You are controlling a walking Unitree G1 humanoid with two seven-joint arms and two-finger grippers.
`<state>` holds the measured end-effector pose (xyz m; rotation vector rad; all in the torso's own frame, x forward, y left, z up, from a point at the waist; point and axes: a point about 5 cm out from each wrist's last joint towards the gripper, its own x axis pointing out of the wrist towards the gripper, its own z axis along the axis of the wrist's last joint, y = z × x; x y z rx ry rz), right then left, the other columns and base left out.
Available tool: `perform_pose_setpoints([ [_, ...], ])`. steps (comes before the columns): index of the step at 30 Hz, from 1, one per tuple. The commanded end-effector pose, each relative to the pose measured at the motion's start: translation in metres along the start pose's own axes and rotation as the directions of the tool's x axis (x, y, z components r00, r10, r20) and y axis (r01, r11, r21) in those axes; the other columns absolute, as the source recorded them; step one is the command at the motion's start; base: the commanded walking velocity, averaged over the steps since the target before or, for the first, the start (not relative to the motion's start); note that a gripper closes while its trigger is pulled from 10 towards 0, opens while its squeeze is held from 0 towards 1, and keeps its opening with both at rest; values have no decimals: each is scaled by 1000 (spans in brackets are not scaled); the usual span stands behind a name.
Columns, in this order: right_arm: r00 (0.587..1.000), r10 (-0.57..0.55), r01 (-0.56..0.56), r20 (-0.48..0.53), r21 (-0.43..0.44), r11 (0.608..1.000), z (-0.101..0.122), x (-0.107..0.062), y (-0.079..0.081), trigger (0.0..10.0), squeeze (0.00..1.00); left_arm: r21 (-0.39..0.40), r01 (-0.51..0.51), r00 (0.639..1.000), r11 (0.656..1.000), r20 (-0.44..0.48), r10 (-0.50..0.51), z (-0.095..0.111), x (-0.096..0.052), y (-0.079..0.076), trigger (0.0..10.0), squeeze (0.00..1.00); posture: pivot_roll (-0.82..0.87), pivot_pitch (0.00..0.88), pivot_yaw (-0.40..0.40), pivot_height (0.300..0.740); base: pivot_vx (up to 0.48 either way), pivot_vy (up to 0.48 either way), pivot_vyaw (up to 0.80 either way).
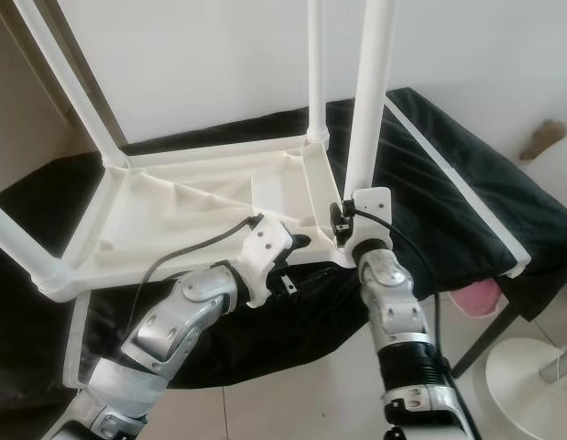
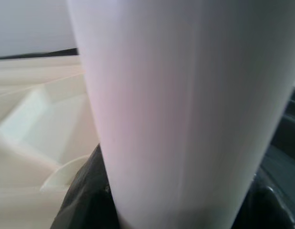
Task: Building children table
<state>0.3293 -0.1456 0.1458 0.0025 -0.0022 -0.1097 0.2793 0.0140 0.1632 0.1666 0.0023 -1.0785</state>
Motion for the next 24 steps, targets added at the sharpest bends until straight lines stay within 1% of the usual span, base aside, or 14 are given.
perform_pose_setpoints([
  [1,971,-193,200,-139,37,979,-30,-10,-17,10000,0,3,71,997,997,-15,-71,-3,-2,-5,10000,0,-135,0,123,740,0,0,0],
  [2,957,-247,257,-154,53,965,-32,-14,-13,10000,0,4,71,997,997,-16,-71,-3,-3,-4,10000,0,-135,0,123,740,0,0,0],
  [3,955,-242,256,-172,66,964,-34,-16,-4,10000,0,4,71,997,997,-16,-71,-2,-3,-4,10000,0,-135,0,132,740,0,0,0],
  [4,955,-242,256,-172,66,964,-34,-16,-4,10000,0,4,71,997,997,-16,-71,-2,-3,-4,10000,0,-135,0,132,740,0,0,0],
  [5,958,-221,237,-183,73,969,-34,-17,3,10000,0,4,71,997,997,-17,-71,-2,-4,-4,10000,0,-135,0,132,740,0,0,0],
  [7,958,-221,237,-183,73,969,-34,-17,3,10000,0,4,71,997,997,-17,-71,-2,-4,-4,10000,0,-135,0,132,740,0,0,0],
  [8,967,-183,201,-180,86,976,-33,-18,9,10000,0,3,73,997,997,-18,-73,-2,-4,-5,10000,0,-138,0,141,740,0,0,0],
  [9,972,-165,180,-166,76,981,-30,-18,12,10000,0,4,79,997,997,-19,-79,-3,-4,-5,10000,0,-139,0,143,740,0,0,0],
  [11,974,-165,177,-153,65,982,-27,-19,13,10000,0,6,90,996,996,-21,-90,-3,-5,-7,10000,0,-142,0,146,740,0,0,0],
  [14,976,-174,184,-133,70,980,-22,-19,17,10000,0,13,92,995,996,-25,-92,-2,-4,-5,10000,0,-143,0,152,740,0,0,0],
  [18,986,-116,128,-120,99,987,-19,-20,27,10000,0,17,98,995,995,-22,-98,0,-4,-5,10000,0,-146,0,158,740,0,0,0],
  [21,988,-104,115,-114,99,988,-19,-21,29,10000,0,17,103,994,994,-20,-103,0,-4,-6,10000,0,-146,0,158,740,0,0,0],
  [22,990,-99,108,-99,92,990,-16,-20,29,10000,161,17,104,994,994,-19,-104,1,-4,-6,10000,0,-145,0,158,740,0,0,0],
  [24,991,-97,104,-89,85,991,-15,-20,29,10000,161,17,104,994,994,-18,-104,1,-3,-5,10000,0,-145,0,158,740,0,0,0],
])
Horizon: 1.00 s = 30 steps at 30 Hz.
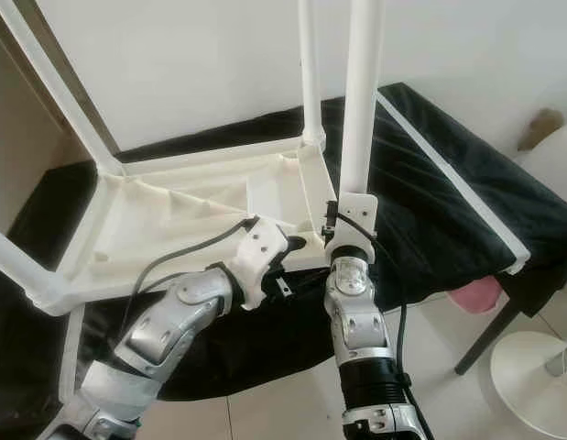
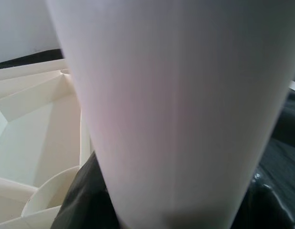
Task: Building children table
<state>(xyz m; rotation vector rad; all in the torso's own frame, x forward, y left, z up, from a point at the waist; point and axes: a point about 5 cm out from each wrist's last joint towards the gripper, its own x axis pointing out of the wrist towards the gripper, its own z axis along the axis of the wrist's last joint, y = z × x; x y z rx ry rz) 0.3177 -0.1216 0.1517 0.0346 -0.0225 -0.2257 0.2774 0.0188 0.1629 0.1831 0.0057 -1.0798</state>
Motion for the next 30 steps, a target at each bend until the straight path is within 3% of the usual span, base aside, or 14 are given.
perform_pose_setpoints([
  [1,995,18,-13,-100,48,999,-20,-7,6,10000,161,7,102,995,995,-6,-101,3,2,-6,10000,0,-145,0,158,740,0,0,0],
  [2,996,25,-21,-82,48,999,-18,-8,6,10000,1000,7,99,995,995,-5,-99,3,2,-5,10000,0,-142,0,155,740,0,0,0],
  [8,998,52,-51,-23,46,998,-9,-7,1,10000,1000,9,91,996,996,-5,-91,3,2,-3,10000,0,-138,0,151,740,0,0,0],
  [16,985,167,-169,36,43,985,-5,-11,-12,10000,1000,7,78,997,997,-4,-78,4,1,-1,10000,0,-136,0,148,740,0,0,0],
  [17,956,289,-290,43,28,957,-6,-14,-25,10000,0,5,73,997,997,-4,-73,4,1,0,10000,0,-142,0,150,740,0,0,0],
  [25,873,485,-483,40,-57,874,-1,-12,-43,10000,0,4,75,997,997,-2,-75,5,2,2,10000,0,-152,0,151,740,0,0,0],
  [30,785,619,-612,2,-154,776,11,4,-59,10000,0,9,79,997,997,3,-79,6,5,3,10000,0,-153,0,150,740,0,0,0],
])
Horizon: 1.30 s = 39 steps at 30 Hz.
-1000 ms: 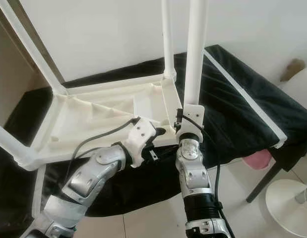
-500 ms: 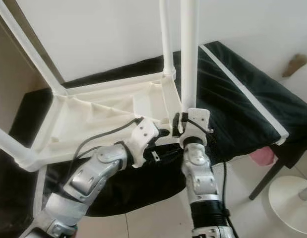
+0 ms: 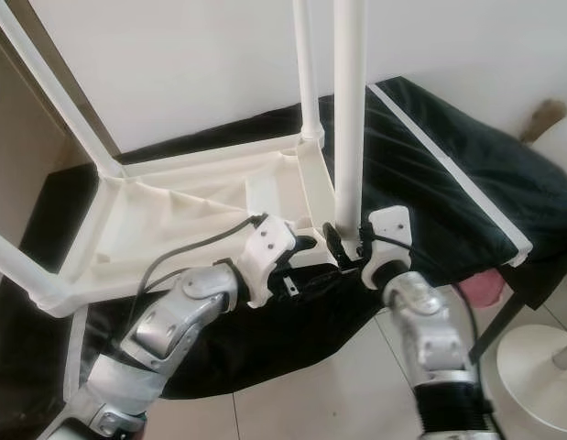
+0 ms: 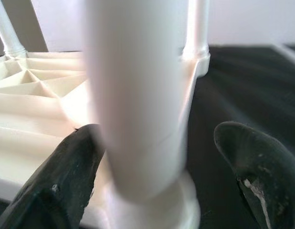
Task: Building children table
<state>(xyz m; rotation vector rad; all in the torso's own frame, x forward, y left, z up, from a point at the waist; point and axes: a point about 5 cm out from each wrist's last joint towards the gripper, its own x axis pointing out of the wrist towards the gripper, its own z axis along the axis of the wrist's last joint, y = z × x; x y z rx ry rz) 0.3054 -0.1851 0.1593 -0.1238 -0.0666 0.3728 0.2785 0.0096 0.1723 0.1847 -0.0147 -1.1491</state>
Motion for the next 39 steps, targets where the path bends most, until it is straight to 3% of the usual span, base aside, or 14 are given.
perform_pose_setpoints([
  [1,998,65,-65,6,-1,998,1,5,3,10000,0,-5,12,1000,1000,-17,-12,-4,-3,4,10000,0,-153,0,150,740,0,0,0],
  [3,990,139,-140,-15,-35,990,3,14,2,10000,0,-2,9,1000,1000,-14,-9,-3,-2,6,10000,0,-146,0,149,740,0,0,0],
  [11,984,175,-177,-26,-67,982,5,25,0,10000,0,4,6,1000,1000,-11,-6,-2,-2,6,10000,0,-130,0,140,740,0,0,0],
  [12,980,195,-198,-39,-70,978,4,27,1,6235,0,6,1,1000,1000,-8,-1,-1,-2,7,10000,0,-123,0,135,740,0,0,0],
  [13,980,195,-198,-39,-70,978,4,27,1,6235,0,6,1,1000,1000,-8,-1,-1,-2,7,10000,0,-123,0,135,740,0,0,0],
  [14,976,211,-214,-47,-69,974,3,28,1,1098,0,7,-5,1000,1000,-6,5,0,-2,7,10000,0,-116,0,130,740,0,0,0],
  [15,972,227,-230,-55,-62,971,1,28,1,0,0,6,-11,1000,1000,-6,11,0,-3,8,10000,0,-111,0,126,740,0,0,0],
  [26,963,254,-257,-92,-27,966,-14,20,-2,0,0,2,-14,1000,1000,-14,14,-3,-7,7,10000,0,-116,0,132,740,0,0,0],
  [27,966,242,-245,-94,-22,969,-15,19,-2,471,0,2,-13,1000,1000,-17,13,-4,-7,7,10000,0,-123,0,137,740,0,0,0],
  [28,968,231,-234,-94,-17,972,-16,19,-2,8549,0,3,-13,1000,1000,-19,13,-4,-8,8,10000,0,-125,0,140,740,0,0,0],
  [29,968,231,-234,-94,-17,972,-16,19,-2,8549,0,3,-13,1000,1000,-19,13,-4,-8,8,10000,0,-125,0,140,740,0,0,0],
  [30,973,210,-212,-95,-11,977,-17,18,-1,10000,0,4,-14,1000,1000,-21,14,-4,-8,9,10000,0,-131,0,146,740,0,0,0],
  [34,983,157,-159,-96,-6,987,-17,18,-1,10000,0,5,-13,1000,1000,-22,13,-4,-8,10,10000,0,-134,0,147,740,0,0,0],
  [39,994,5,-5,-112,2,1000,-20,16,0,10000,0,2,2,1000,1000,-23,-2,-5,-7,7,10000,0,-145,0,150,740,0,0,0],
])
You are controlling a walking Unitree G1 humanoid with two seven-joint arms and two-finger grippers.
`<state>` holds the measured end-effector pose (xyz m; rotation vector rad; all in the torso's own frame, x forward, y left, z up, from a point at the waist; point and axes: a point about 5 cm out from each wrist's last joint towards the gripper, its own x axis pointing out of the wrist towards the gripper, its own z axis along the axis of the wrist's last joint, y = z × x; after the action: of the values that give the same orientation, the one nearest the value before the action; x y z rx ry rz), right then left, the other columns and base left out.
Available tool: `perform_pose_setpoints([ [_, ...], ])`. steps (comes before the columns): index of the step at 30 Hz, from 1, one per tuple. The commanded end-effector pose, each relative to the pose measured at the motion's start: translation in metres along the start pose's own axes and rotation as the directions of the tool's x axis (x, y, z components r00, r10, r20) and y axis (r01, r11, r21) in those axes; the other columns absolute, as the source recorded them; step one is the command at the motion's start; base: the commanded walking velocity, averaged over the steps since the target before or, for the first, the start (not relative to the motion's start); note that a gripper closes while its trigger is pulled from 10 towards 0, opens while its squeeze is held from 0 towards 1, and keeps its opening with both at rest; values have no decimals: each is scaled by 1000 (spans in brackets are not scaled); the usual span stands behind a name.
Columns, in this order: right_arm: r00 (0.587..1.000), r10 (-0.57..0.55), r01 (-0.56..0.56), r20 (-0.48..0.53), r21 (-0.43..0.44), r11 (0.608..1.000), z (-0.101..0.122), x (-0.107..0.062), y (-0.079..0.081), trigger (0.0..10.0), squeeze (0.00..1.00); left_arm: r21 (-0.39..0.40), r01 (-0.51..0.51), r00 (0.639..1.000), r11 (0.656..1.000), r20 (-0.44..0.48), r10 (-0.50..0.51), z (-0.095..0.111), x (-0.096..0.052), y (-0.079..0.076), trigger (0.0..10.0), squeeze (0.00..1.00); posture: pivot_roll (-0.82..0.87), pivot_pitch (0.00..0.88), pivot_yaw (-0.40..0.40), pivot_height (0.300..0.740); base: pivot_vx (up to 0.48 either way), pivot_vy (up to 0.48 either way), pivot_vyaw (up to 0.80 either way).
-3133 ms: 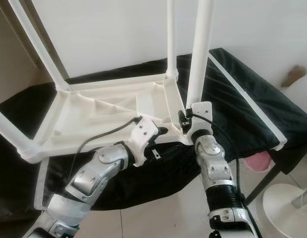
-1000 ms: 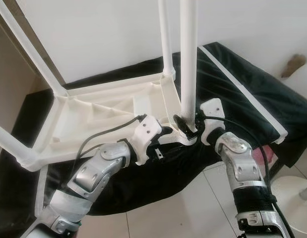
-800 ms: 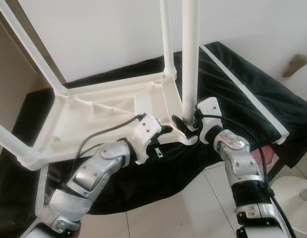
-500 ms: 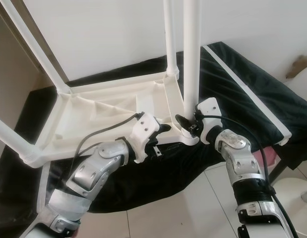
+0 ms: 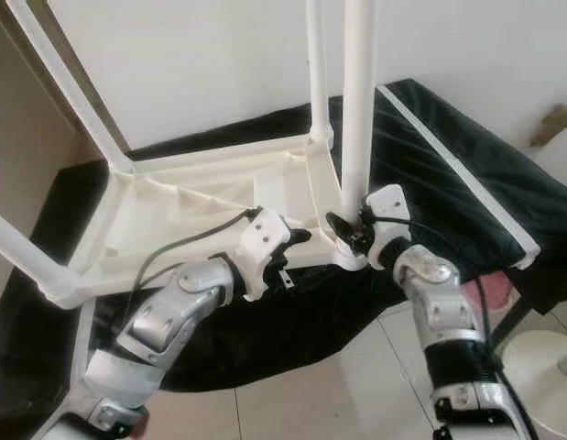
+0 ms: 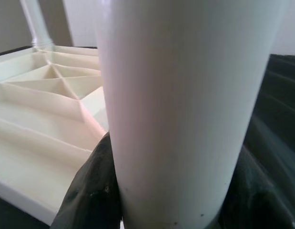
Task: Building children table
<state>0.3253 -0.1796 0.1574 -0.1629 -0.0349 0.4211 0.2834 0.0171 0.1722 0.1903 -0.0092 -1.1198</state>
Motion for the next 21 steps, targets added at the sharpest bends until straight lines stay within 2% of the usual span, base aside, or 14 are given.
perform_pose_setpoints([
  [1,992,-93,97,-86,47,994,-18,-4,7,10000,0,0,34,999,999,-13,-34,-4,-2,-1,10000,0,-149,0,151,740,0,0,0],
  [7,976,-188,199,-112,97,975,-21,-4,20,10000,0,1,41,999,999,-12,-41,-4,-1,-2,10000,0,-158,0,149,740,0,0,0],
  [9,956,-270,282,-116,99,954,-22,-3,31,10000,0,2,46,999,999,-12,-46,-4,0,-2,10000,0,-164,0,150,740,0,0,0],
  [11,956,-270,282,-116,99,954,-22,-3,31,10000,0,2,46,999,999,-12,-46,-4,0,-2,10000,0,-164,0,150,740,0,0,0],
  [12,930,-346,358,-123,91,929,-23,-3,36,10000,0,3,48,999,999,-13,-48,-5,0,-2,10000,0,-166,0,148,740,0,0,0],
  [13,930,-346,358,-123,91,929,-23,-3,36,10000,0,3,48,999,999,-13,-48,-5,0,-2,10000,0,-166,0,148,740,0,0,0],
  [14,883,-451,464,-134,90,881,-24,-3,39,10000,0,3,50,999,999,-13,-50,-5,1,-2,10000,0,-166,0,148,740,0,0,0],
  [15,883,-451,464,-134,90,881,-24,-3,39,10000,0,3,50,999,999,-13,-50,-5,1,-2,10000,0,-166,0,148,740,0,0,0],
  [16,797,-583,602,-161,131,787,-24,-4,49,10000,0,5,51,999,999,-11,-51,-4,2,-3,10000,0,-157,0,139,740,0,0,0],
  [19,785,-597,618,-165,144,773,-23,-3,52,10000,0,5,50,999,999,-9,-50,-4,2,-3,10000,0,-157,0,139,740,0,0,0],
  [21,803,-579,595,-139,144,790,-17,-3,55,10000,0,4,53,999,999,-6,-53,-4,2,-4,10000,0,-162,0,136,740,0,0,0],
])
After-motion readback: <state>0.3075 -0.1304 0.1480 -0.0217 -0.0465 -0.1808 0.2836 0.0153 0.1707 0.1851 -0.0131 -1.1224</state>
